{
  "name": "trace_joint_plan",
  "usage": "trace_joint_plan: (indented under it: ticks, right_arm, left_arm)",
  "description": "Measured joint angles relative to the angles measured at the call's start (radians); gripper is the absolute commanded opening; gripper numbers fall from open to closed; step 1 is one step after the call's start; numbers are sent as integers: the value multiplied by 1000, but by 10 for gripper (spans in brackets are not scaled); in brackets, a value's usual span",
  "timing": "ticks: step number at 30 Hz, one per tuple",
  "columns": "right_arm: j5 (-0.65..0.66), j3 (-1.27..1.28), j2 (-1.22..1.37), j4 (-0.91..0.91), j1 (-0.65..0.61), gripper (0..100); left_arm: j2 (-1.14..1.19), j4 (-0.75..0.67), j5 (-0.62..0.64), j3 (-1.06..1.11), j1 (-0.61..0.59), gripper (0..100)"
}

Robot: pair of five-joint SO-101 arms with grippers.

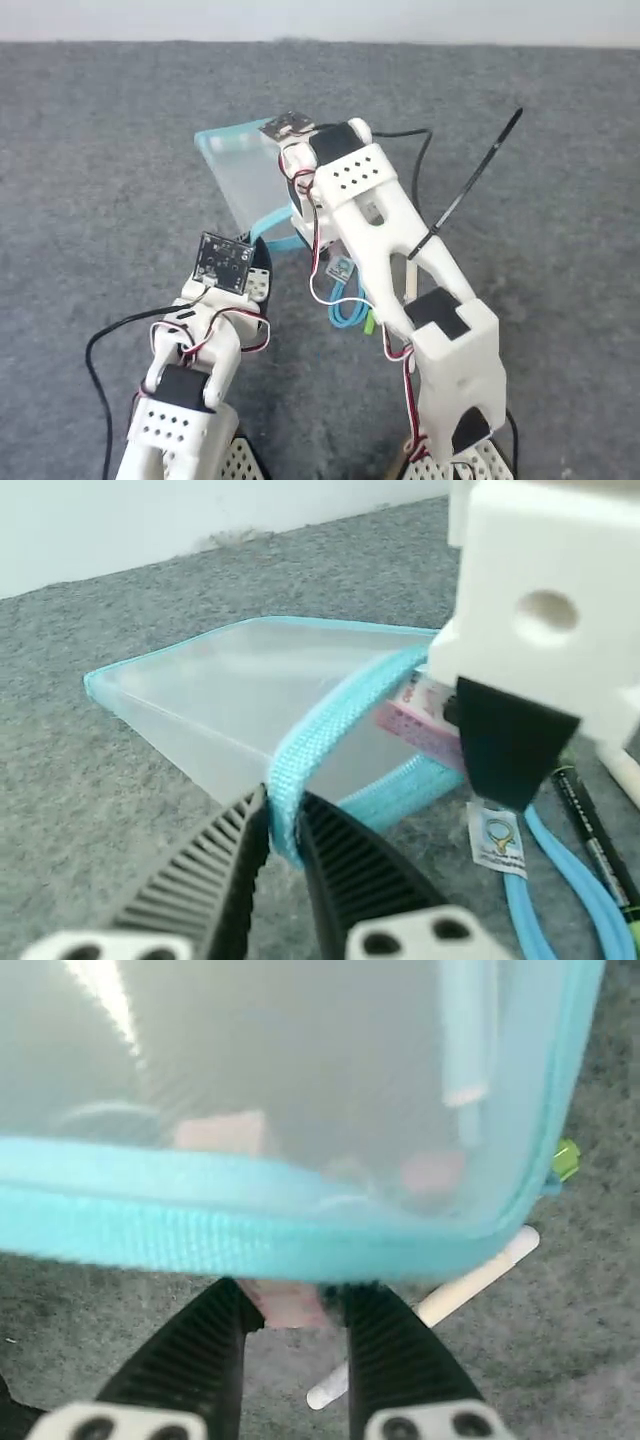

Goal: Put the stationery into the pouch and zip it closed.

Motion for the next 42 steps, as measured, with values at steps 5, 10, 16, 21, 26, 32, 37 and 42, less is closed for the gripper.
trace_joint_plan:
  ticks: [5,10,16,21,26,32,37,42]
  right_arm:
    - [0,0,5,0,37,8]
    - [0,8,6,0,78,7]
    - [44,81,6,0,91,7]
    - [48,78,6,0,91,7]
    - [46,66,6,0,91,6]
    - [97,140,6,0,94,6]
    - [110,152,6,0,104,6]
    - [95,153,6,0,118,7]
  left_arm:
    - [0,0,-31,20,9,11]
    - [-5,-6,-127,58,49,11]
    - [-6,-2,-133,60,61,11]
    - [-6,-2,-133,60,63,11]
    - [-6,-2,-133,60,63,11]
    - [-2,-2,-138,61,63,11]
    - [-2,0,-138,61,63,11]
    - [-2,0,-138,61,63,11]
